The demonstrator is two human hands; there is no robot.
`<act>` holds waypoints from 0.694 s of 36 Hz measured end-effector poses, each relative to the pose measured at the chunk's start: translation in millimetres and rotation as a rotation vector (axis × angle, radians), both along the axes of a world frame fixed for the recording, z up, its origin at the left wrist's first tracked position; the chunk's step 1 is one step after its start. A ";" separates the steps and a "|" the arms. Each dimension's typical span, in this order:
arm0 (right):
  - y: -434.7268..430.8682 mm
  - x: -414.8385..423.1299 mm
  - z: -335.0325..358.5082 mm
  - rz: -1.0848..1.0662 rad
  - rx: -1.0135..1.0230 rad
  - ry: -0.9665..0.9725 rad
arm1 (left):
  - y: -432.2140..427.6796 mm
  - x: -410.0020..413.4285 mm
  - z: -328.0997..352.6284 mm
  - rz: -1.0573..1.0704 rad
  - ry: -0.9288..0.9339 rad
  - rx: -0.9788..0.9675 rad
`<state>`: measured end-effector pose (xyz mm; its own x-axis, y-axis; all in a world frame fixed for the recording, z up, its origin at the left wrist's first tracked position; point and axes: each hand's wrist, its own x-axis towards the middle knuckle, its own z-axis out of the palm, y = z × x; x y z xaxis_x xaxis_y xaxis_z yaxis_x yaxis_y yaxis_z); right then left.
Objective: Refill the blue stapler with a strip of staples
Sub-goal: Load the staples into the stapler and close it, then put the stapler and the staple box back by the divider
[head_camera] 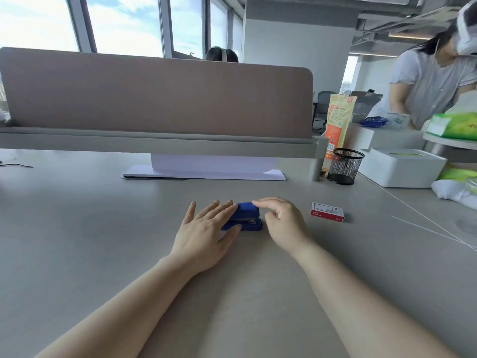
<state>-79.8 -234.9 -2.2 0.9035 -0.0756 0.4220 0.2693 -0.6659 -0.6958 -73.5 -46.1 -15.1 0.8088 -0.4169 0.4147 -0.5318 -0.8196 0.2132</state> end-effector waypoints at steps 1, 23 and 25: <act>0.8 0.8 -0.1 -0.012 -0.004 0.012 | 0.2 0.5 -0.2 0.002 0.000 0.015; 8.4 -7.7 0.0 -0.033 -0.001 -0.016 | -2.4 -7.6 2.7 -0.007 -0.067 0.022; 6.7 -7.2 -2.1 -0.038 -0.017 0.024 | -3.0 -9.8 1.3 -0.018 -0.046 0.079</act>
<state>-86.9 -228.2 -4.4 0.9099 -0.1033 0.4018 0.2269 -0.6869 -0.6904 -83.3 -49.0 -13.8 0.7816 -0.4639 0.4170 -0.5543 -0.8232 0.1232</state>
